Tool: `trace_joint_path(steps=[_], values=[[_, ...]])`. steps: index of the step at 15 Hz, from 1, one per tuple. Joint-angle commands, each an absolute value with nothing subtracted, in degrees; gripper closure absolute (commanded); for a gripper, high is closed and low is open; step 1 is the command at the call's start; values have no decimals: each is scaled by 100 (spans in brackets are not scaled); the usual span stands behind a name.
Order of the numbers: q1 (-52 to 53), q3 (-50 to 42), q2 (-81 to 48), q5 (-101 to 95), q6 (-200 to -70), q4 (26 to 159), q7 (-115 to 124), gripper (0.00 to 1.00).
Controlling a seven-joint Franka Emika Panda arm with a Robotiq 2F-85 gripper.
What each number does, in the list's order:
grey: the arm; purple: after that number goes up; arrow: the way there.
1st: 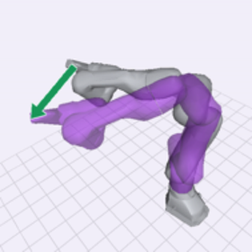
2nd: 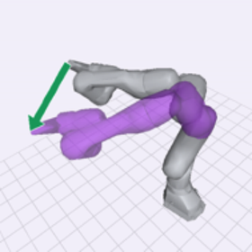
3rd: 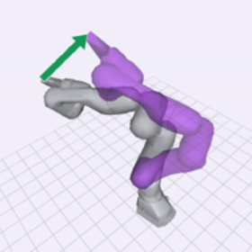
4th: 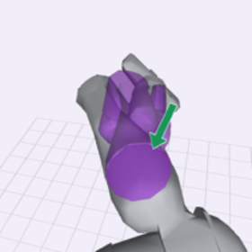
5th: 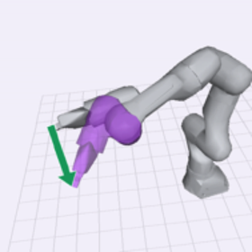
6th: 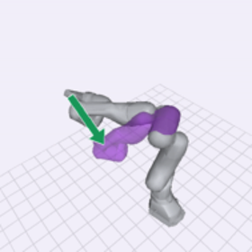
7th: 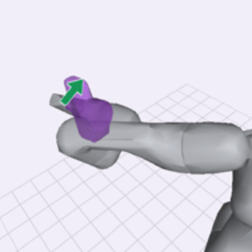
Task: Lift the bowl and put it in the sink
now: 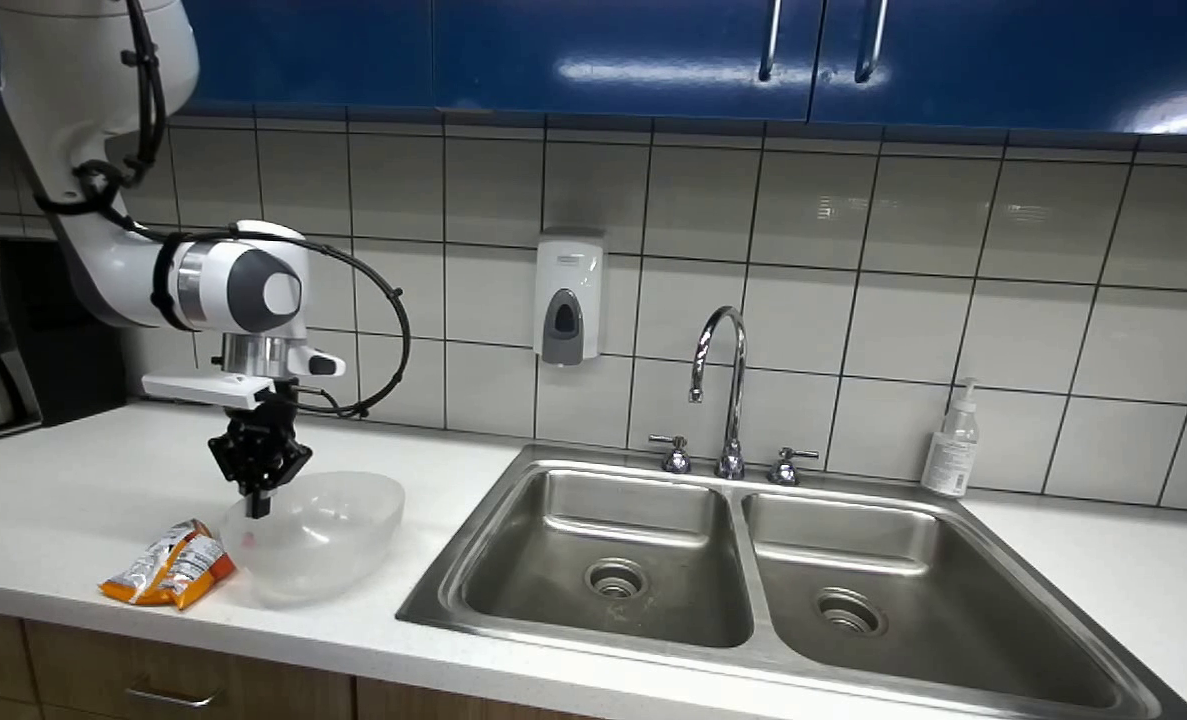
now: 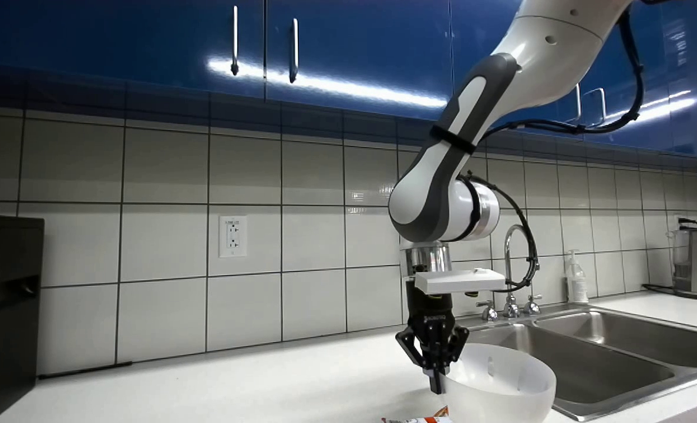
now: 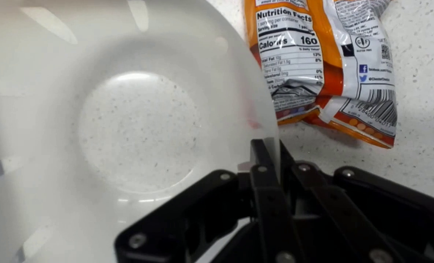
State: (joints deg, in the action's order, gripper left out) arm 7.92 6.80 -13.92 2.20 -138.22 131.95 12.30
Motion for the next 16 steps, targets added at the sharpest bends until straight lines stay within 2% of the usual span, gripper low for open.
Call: trace_joint_path(steps=[1, 16], values=[[858, 609, -1426, 81, -13838, 13111, 1280, 99], [791, 341, -1106, -666, -13582, 12749, 1355, 99]])
